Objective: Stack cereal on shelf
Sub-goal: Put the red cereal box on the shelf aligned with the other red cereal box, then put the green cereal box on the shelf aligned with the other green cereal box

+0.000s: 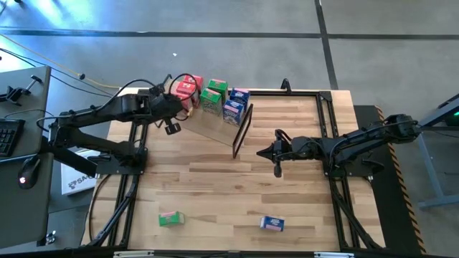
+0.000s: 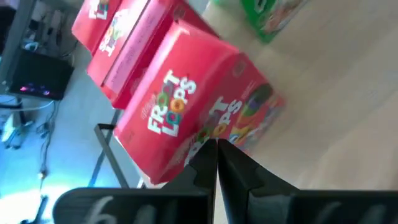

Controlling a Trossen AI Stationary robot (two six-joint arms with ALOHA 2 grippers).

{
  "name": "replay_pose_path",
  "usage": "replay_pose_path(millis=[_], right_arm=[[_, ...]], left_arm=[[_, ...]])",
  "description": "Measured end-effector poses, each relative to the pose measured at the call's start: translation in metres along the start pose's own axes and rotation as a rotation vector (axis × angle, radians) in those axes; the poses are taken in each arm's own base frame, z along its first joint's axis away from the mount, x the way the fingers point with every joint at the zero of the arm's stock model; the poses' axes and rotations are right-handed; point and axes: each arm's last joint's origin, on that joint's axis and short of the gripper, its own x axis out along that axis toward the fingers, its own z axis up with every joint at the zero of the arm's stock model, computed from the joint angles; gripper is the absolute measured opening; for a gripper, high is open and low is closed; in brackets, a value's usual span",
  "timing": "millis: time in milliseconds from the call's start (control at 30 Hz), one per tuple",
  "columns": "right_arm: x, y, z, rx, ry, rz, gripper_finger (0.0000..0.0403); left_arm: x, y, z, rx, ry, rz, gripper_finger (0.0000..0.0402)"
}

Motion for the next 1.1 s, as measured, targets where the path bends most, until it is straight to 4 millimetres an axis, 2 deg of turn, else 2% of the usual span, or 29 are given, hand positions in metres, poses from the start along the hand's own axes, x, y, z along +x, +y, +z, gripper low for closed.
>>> replay_pose_path(millis=[200,333,467,533,633,833,1100], right_arm=[[0.000,0.000,0.000,0.000,0.000,-0.001,0.0001],[0.000,0.000,0.000,0.000,-0.001,-0.002,0.0001],[0.000,0.000,0.000,0.000,0.000,-0.002,0.0001],[0.000,0.000,0.000,0.000,-0.001,-0.002,0.0001],[0.000,0.000,0.000,0.000,-0.001,-0.002,0.0001],[0.000,0.000,0.000,-0.001,-0.001,-0.002,0.0001],[0.000,0.000,0.000,-0.001,0.000,0.007,0.0001]], left_arm=[[-0.020,-0.010,-0.003,-0.051,-0.106,-0.205,0.0005],[-0.021,-0.021,0.008,-0.185,-0.155,-0.369,0.0005],[-0.023,-0.046,0.020,-0.169,-0.170,-0.487,0.0002],[-0.028,-0.061,0.022,-0.151,-0.115,-0.543,0.0009],[-0.039,-0.082,0.023,-0.130,0.005,-0.598,0.0037],[-0.071,-0.134,0.023,-0.114,0.228,-0.644,0.0127],[-0.121,-0.197,0.024,-0.240,0.449,-0.723,0.0237]])
